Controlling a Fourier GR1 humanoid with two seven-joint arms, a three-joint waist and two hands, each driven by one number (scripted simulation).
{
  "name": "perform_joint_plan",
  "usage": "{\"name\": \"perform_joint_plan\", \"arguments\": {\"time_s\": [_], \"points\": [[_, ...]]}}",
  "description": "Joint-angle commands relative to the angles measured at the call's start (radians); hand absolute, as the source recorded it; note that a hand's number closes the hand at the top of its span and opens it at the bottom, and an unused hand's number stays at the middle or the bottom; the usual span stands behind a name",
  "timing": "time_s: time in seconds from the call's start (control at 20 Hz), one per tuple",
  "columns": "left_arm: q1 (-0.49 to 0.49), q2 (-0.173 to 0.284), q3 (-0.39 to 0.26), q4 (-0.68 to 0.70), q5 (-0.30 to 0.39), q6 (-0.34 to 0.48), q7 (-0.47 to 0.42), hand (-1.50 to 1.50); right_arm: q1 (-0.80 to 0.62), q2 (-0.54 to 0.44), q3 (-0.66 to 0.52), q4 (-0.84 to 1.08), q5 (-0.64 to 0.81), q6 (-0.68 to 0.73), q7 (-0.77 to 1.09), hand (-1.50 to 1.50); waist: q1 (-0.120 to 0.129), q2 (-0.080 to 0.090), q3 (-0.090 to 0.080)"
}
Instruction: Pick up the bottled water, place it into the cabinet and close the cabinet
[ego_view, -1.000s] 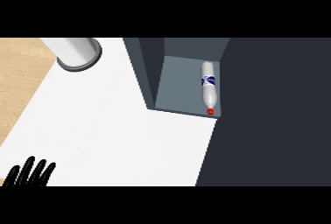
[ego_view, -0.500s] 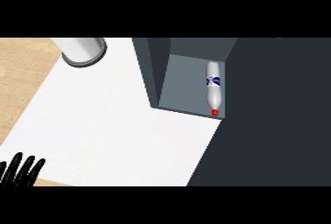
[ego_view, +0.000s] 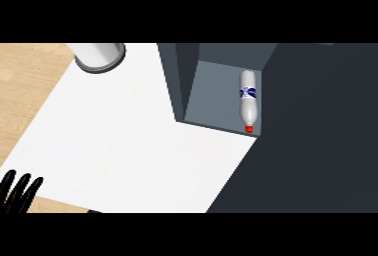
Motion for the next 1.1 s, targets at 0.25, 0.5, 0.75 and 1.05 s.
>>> {"name": "perform_joint_plan", "arguments": {"time_s": [0.25, 0.5, 0.75, 1.05], "points": [[0.010, 0.031, 0.044, 0.006, 0.030, -0.036, -0.009, -1.50, -0.128, 0.231, -0.007, 0.184, -0.176, -0.106, 0.163, 1.50, 0.009, 0.008, 0.008], [0.025, 0.043, 0.054, 0.022, 0.036, -0.066, -0.011, -1.50, -0.231, 0.285, -0.078, 0.310, -0.322, -0.074, 0.212, 1.50, 0.008, 0.006, 0.011], [0.038, 0.051, 0.071, 0.034, 0.052, -0.078, -0.004, -1.50, -0.386, 0.317, -0.278, 0.478, -0.333, -0.116, 0.224, 1.50, -0.014, -0.005, 0.013], [0.031, 0.045, 0.098, 0.059, 0.085, -0.105, 0.001, -1.50, -0.672, 0.397, -0.422, 0.777, -0.275, -0.216, 0.253, 1.50, -0.058, -0.010, 0.015]]}}
